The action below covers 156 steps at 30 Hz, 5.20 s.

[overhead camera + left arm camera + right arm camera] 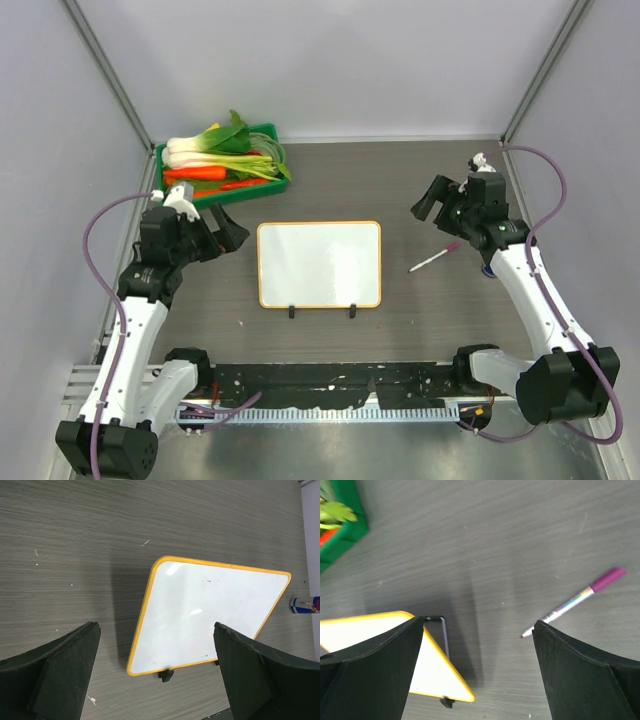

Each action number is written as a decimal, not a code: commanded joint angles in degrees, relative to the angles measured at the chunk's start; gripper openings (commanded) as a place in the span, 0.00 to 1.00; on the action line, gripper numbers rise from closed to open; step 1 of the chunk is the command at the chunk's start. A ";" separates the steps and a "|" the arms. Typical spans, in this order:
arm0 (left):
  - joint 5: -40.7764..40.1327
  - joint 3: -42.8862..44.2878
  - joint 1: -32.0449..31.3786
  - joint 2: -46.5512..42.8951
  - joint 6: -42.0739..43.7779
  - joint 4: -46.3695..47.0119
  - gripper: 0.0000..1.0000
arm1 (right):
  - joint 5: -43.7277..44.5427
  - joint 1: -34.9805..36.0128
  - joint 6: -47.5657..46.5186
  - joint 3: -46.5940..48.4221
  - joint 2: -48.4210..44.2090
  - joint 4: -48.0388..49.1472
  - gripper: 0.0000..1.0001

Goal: Write a sentence on the whiteboard
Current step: Pick up the whiteboard marker without the cap from the center of the board, then pass from the right arm to the left, then pass from the left arm to the right

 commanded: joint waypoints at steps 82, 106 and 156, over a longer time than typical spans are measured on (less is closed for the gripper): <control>10.22 37.00 -43.78 44.03 -6.03 18.02 0.80 | -17.35 7.10 15.45 -10.86 -16.74 18.10 0.01; 5.66 37.45 -43.78 46.33 -2.35 15.75 0.00 | -18.94 7.10 16.60 -11.92 -18.41 19.33 0.35; 22.79 28.57 -33.85 17.76 14.27 -13.18 0.00 | -32.56 30.74 19.84 -2.86 -1.62 44.20 0.49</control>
